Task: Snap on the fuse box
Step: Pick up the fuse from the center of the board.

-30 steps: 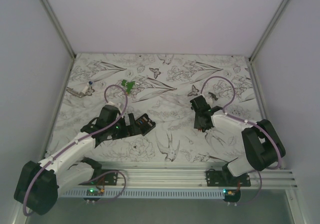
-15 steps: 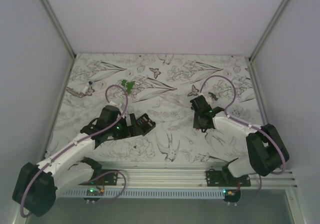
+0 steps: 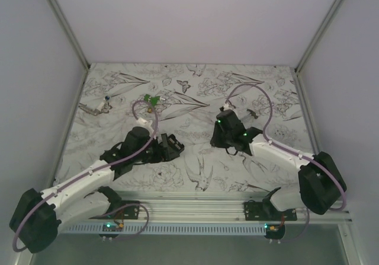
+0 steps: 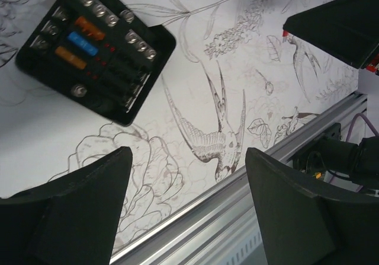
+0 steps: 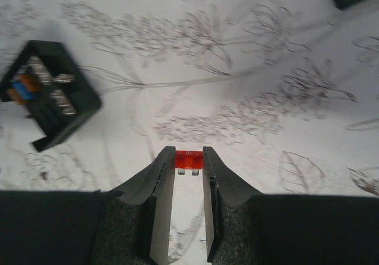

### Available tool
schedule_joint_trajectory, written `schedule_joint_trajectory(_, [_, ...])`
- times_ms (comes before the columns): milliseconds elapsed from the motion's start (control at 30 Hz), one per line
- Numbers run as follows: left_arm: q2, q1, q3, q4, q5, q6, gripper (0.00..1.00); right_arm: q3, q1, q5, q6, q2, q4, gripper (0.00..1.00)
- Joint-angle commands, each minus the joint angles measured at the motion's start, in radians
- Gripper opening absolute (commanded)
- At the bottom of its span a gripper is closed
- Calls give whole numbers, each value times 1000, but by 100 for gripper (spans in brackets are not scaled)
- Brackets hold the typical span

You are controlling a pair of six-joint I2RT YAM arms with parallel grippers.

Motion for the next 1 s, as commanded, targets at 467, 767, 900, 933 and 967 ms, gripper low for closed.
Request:
schedule_joint_trajectory(467, [140,-260,76,339,-386,-38,48,73,131,-116,225,30,280,28])
schedule_joint_trajectory(767, [158,-278,88,382,-433,-34,35,76,168,-135,282,32,334,28])
schedule_joint_trajectory(900, [159,-281,88,387,-446,-33,29,76,180,-142,290,41,343,28])
schedule_joint_trajectory(933, [161,-281,90,388,-448,-32,28,74,181,-144,293,41,349,28])
schedule_joint_trajectory(967, [163,-281,91,387,-452,-30,27,73,183,-149,296,43,354,28])
